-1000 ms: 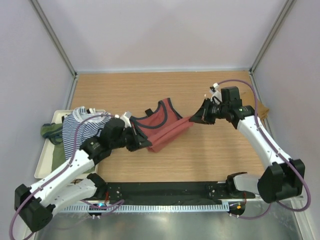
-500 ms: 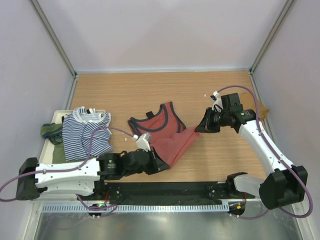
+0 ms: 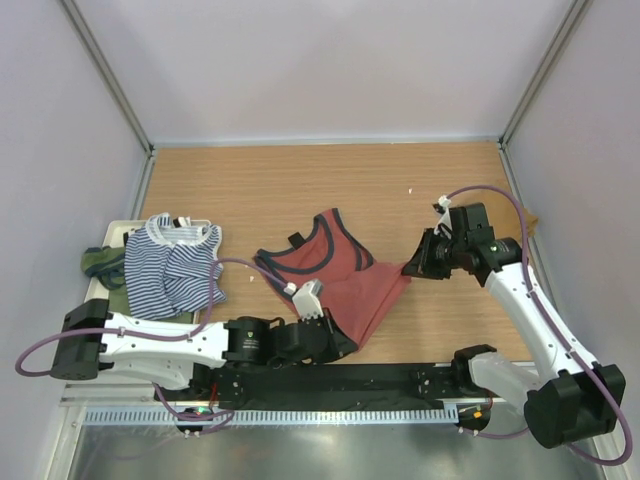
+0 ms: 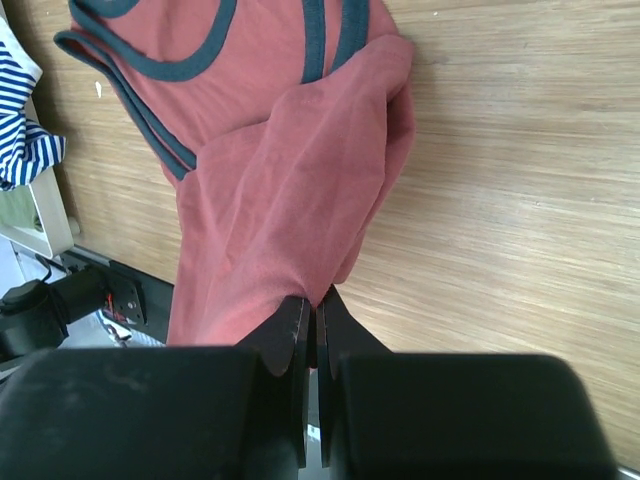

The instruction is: Fold and stack the tank tops

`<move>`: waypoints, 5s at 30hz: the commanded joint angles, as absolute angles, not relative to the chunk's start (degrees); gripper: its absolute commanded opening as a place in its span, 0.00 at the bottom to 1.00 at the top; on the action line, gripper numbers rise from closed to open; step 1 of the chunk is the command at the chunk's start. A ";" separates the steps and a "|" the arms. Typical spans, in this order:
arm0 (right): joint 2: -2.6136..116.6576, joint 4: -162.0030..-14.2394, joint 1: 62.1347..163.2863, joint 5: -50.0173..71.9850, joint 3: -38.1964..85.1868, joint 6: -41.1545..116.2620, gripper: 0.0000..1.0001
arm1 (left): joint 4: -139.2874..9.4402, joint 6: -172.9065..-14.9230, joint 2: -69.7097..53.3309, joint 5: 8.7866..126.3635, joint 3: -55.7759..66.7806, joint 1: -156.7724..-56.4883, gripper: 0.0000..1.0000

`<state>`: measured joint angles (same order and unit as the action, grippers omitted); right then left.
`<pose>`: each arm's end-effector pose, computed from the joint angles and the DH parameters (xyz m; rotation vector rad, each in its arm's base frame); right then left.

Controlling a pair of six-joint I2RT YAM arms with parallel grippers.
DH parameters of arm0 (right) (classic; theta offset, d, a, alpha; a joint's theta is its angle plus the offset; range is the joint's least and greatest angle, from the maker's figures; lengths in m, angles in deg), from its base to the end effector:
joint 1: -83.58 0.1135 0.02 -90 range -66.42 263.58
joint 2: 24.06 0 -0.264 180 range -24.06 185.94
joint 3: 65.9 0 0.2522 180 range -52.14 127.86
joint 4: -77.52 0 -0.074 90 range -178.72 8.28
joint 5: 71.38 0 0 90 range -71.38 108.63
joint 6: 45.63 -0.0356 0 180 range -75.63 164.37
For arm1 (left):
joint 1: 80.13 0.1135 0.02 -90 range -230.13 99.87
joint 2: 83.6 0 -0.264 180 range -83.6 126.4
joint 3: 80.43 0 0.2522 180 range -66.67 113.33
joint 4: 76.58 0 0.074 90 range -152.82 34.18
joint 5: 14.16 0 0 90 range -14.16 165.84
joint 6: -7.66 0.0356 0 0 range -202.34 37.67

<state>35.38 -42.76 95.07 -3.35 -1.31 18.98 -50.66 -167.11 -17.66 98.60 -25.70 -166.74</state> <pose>0.1923 0.0527 0.2763 0.1533 2.5786 0.7353 0.0282 -0.2437 0.2411 -0.2051 2.4457 -1.1738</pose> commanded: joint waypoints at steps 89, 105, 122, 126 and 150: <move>91.16 -59.10 110.21 -2.83 34.96 33.56 0.87 | -36.54 -129.80 -20.31 70.83 -25.71 -99.12 0.90; 73.52 -63.31 113.29 10.27 5.46 23.37 0.16 | -36.36 -126.72 -16.10 67.93 -22.81 -103.23 0.89; 57.76 -65.60 111.80 26.59 5.51 26.88 0.57 | -51.21 -117.93 -0.20 63.97 -10.52 -105.53 0.68; 61.62 -69.55 111.45 26.80 6.74 29.42 0.59 | -58.39 -116.62 2.27 63.18 -10.85 -105.62 0.70; 70.60 -72.46 108.46 15.20 12.02 27.67 0.01 | -64.75 -114.15 14.23 59.40 -8.31 -105.62 0.42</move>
<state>73.17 -70.41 108.53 16.12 11.08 28.12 -62.26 -115.04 14.88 60.44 -10.42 -105.52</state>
